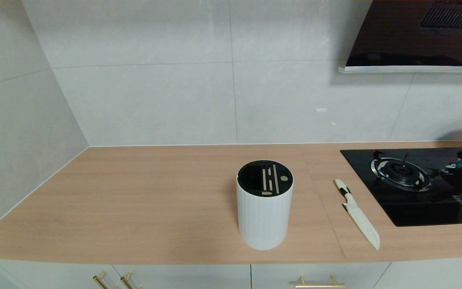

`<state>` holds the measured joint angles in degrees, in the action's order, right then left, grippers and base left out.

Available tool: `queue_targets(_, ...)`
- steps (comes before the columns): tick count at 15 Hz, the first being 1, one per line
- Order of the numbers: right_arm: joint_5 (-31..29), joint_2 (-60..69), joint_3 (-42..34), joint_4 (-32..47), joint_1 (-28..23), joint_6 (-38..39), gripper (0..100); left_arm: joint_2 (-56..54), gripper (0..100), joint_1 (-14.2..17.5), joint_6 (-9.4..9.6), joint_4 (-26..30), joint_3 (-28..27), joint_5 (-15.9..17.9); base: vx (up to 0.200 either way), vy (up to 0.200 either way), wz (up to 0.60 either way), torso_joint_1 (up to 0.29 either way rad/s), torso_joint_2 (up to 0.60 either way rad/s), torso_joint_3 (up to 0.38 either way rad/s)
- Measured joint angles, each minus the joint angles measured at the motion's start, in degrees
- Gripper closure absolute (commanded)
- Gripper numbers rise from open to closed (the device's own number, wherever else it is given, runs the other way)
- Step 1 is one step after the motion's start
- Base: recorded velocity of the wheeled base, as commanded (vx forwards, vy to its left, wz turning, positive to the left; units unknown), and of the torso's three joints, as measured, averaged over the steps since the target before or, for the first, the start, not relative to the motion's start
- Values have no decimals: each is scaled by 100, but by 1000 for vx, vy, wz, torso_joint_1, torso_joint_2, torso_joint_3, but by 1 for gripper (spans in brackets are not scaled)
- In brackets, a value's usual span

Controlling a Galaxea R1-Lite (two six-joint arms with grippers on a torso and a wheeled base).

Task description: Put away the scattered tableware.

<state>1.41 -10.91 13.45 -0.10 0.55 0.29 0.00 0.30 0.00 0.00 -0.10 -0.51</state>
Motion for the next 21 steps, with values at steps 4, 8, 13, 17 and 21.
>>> queue_targets(4,255,-1946,890,-96,110,-7,0,0,0,2,2,0,0,0,0,0,0,0,0,0)
queue_targets(8,321,-4137,1532,-997,400,-24,0,0,0,2,0,0,0,0,0,0,0,0,0,0)
queue_targets(13,11,-6802,1938,-2659,545,-32,0,0,0,2,0,0,0,2,0,0,0,0,0,0)
queue_targets(17,-121,-8631,2382,-3395,562,-78,0,0,0,2,-11,0,0,0,0,0,0,0,0,0)
queue_targets(21,-406,-10122,2500,-4285,553,-174,0,0,0,2,-16,0,0,0,0,0,0,0,0,0)
